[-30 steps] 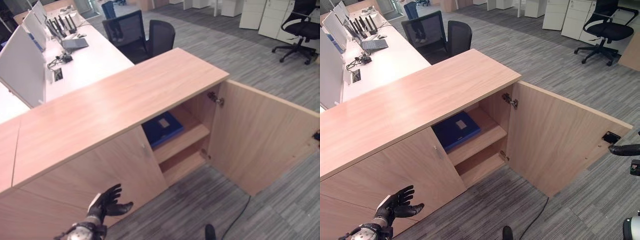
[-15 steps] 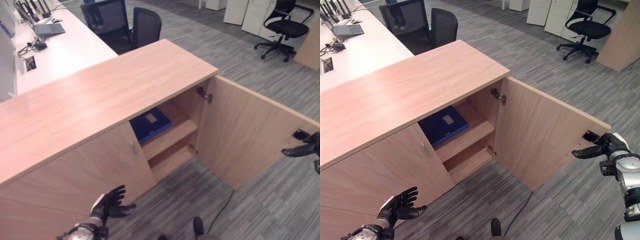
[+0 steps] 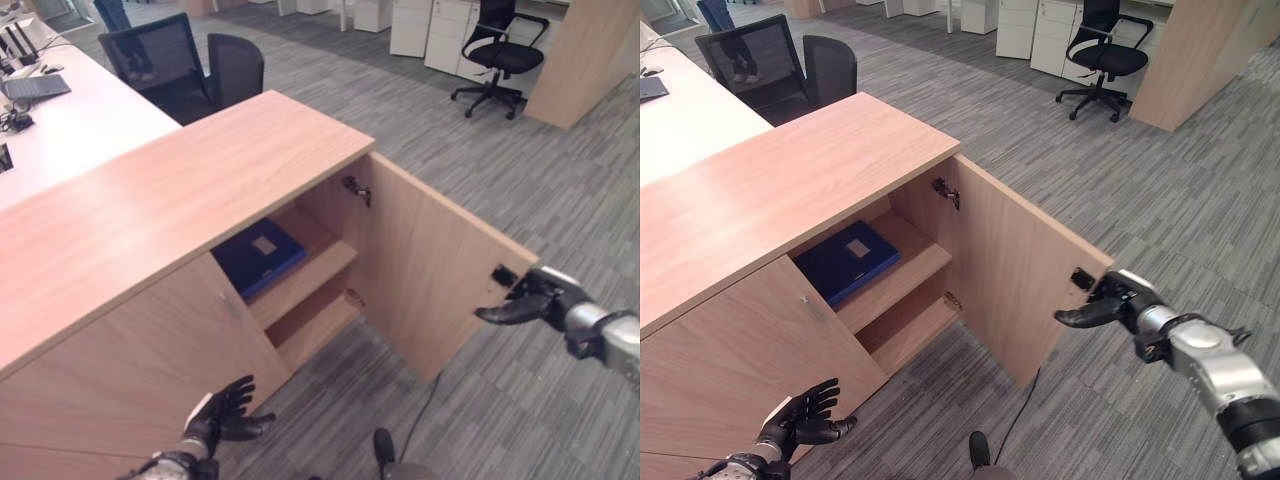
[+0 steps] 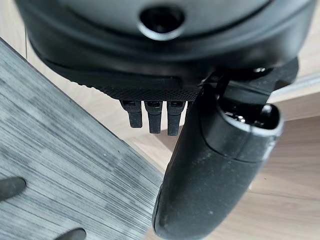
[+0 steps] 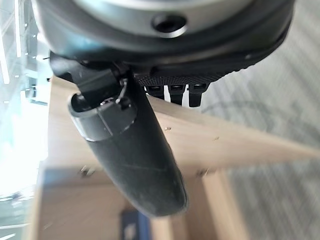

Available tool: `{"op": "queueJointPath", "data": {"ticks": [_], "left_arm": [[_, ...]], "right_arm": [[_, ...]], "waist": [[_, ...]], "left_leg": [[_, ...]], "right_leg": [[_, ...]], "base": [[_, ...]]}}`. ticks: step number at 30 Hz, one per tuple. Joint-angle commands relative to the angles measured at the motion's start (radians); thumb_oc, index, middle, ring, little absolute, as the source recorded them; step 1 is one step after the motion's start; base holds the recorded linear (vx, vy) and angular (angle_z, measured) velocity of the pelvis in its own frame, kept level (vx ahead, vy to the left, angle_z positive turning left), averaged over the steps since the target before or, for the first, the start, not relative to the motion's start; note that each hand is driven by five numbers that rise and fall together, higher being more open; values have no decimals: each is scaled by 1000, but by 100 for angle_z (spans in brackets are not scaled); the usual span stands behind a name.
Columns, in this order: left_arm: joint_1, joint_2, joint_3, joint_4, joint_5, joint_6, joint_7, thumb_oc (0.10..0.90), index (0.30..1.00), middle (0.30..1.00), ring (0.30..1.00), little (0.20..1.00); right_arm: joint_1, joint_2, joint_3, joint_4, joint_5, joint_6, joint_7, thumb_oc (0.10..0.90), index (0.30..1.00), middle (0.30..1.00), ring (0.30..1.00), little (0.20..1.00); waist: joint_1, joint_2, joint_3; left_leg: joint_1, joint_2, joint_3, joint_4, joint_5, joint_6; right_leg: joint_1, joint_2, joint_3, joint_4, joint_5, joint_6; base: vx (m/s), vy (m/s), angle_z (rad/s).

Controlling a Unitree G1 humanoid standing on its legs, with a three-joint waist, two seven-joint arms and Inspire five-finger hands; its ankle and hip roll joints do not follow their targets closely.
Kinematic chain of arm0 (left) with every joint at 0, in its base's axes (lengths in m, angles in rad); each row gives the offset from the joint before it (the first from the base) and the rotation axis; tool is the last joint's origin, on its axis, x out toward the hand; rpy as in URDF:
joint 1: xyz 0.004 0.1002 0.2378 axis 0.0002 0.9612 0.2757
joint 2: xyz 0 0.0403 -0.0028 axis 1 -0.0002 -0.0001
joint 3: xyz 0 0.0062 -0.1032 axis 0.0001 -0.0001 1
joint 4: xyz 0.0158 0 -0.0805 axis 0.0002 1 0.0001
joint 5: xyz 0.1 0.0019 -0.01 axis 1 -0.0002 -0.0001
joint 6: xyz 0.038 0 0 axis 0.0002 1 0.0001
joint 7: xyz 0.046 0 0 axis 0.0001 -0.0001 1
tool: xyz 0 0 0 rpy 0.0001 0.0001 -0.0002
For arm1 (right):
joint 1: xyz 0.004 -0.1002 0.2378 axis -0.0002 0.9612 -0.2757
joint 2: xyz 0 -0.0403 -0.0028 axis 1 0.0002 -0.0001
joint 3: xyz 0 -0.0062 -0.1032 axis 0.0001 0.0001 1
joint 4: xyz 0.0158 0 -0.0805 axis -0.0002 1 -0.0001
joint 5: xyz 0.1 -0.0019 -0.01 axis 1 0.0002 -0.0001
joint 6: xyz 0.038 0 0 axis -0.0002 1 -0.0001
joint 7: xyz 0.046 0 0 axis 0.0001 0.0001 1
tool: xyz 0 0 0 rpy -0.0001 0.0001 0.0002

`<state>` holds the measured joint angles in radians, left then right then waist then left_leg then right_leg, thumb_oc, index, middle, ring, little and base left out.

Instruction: Put the empty folder in the office cabinet

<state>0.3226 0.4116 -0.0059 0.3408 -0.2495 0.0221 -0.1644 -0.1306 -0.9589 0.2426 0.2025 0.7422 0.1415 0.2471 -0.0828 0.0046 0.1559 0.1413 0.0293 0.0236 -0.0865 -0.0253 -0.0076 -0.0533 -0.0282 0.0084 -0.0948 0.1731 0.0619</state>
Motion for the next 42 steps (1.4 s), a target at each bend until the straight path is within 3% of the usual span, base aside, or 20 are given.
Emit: {"op": "queueJointPath", "data": {"ticks": [1,3,4,11,14,18,25,31,32,33,34,38,39,40,41,42], "left_arm": [[-33,98,25,-98,37,-54,1,800,900,900,900,900],[-37,92,23,-103,33,-54,-4,800,900,900,900,900],[-41,80,7,-107,32,-54,-5,800,900,900,900,900],[-70,57,-54,-93,19,-49,3,800,900,900,900,900],[-88,43,-85,-49,29,-48,23,800,900,900,900,900],[-106,29,-93,13,17,-46,47,800,900,900,900,900],[-108,-17,-76,162,-49,-32,95,800,900,900,900,900],[-106,-53,-52,262,-136,-40,147,800,900,900,900,900],[-106,-58,-53,277,-145,-40,153,800,900,900,900,900],[-114,-66,-58,305,-157,-46,170,800,900,900,900,900],[-115,-65,-59,305,-157,-46,170,800,900,900,900,900],[-148,-65,-54,389,-163,-67,207,800,900,900,900,900],[-154,-70,-55,411,-165,-67,211,800,900,900,900,900],[-166,-79,-57,449,-180,-68,215,800,900,900,900,900],[-167,-78,-57,449,-180,-68,215,800,900,900,900,900],[-190,-84,-59,481,-189,-73,220,800,900,900,900,900]], "right_arm": [[-222,243,225,-249,42,-151,178,800,900,900,900,900],[-226,260,283,-271,14,-133,197,800,900,900,900,900],[-236,328,358,-238,8,-108,217,800,900,900,900,900],[-292,494,559,-141,-33,-60,232,800,900,900,900,900],[-298,568,597,-98,-33,-59,215,800,900,900,900,900],[-304,579,607,-88,-66,-71,194,800,900,900,900,900],[-240,599,563,-32,-86,-88,130,800,900,900,900,900],[-161,629,495,206,-209,-84,38,800,900,900,900,900],[-142,649,476,275,-199,-78,15,800,900,900,900,900],[-112,705,419,466,-179,-83,-37,800,900,900,900,900],[-113,707,419,469,-179,-85,-37,800,900,900,900,900],[-74,795,318,746,-190,-79,-105,800,900,900,900,900],[-63,820,272,830,-172,-79,-133,800,900,900,900,900],[-64,856,146,991,-85,-86,-177,800,900,900,900,900],[-66,857,145,993,-85,-86,-176,800,900,900,900,900],[-68,859,55,1065,-33,-90,-215,800,900,900,900,900]], "waist": [[122,-57,-86],[123,-58,-86],[127,-59,-86],[153,-73,-81],[177,-87,-79],[191,-98,-79],[216,-102,-84],[231,-101,-82],[234,-101,-82],[244,-102,-79],[244,-102,-78],[262,-110,-61],[268,-113,-59],[277,-116,-46],[277,-116,-46],[279,-114,-29]], "left_leg": [[-40,-10,-30,-1,-20,-23],[-41,-10,-30,-1,-20,-23],[-41,-9,-35,-1,-19,-23],[-49,-5,-60,0,-11,-23],[-63,-5,-89,3,-4,-24],[-75,-5,-118,5,2,-28],[-95,-2,-186,5,14,-36],[-106,-1,-236,15,19,-47],[-107,1,-241,17,20,-48],[-114,1,-251,33,17,-51],[-114,1,-251,34,16,-52],[-136,8,-262,82,7,-64],[-142,10,-267,97,4,-68],[-155,13,-273,138,-7,-74],[-157,12,-274,140,-8,-74],[-175,10,-277,188,-22,-76]], "right_leg": [[91,-62,-17,8,-154,66],[92,-62,-16,8,-154,63],[92,-63,-19,8,-152,61],[91,-61,-31,8,-151,54],[92,-61,-48,8,-152,54],[93,-61,-66,8,-155,52],[100,-58,-108,8,-165,46],[111,-52,-140,8,-178,39],[112,-50,-145,8,-180,38],[116,-44,-152,8,-184,33],[116,-44,-152,8,-184,33],[120,-27,-170,8,-195,20],[124,-20,-174,8,-200,15],[130,-9,-180,8,-207,7],[129,-9,-181,9,-208,7],[137,-2,-184,9,-214,0]], "base": [[-4,6,-27],[-7,7,-10],[-22,21,13],[-17,6,33],[-13,-21,51],[-8,-34,36],[12,-44,36],[15,-60,35],[6,-75,36],[5,-75,30],[-8,-85,18],[-24,-98,13],[-24,-155,16],[-19,-129,9],[-41,-128,1],[-54,-74,8]]}}
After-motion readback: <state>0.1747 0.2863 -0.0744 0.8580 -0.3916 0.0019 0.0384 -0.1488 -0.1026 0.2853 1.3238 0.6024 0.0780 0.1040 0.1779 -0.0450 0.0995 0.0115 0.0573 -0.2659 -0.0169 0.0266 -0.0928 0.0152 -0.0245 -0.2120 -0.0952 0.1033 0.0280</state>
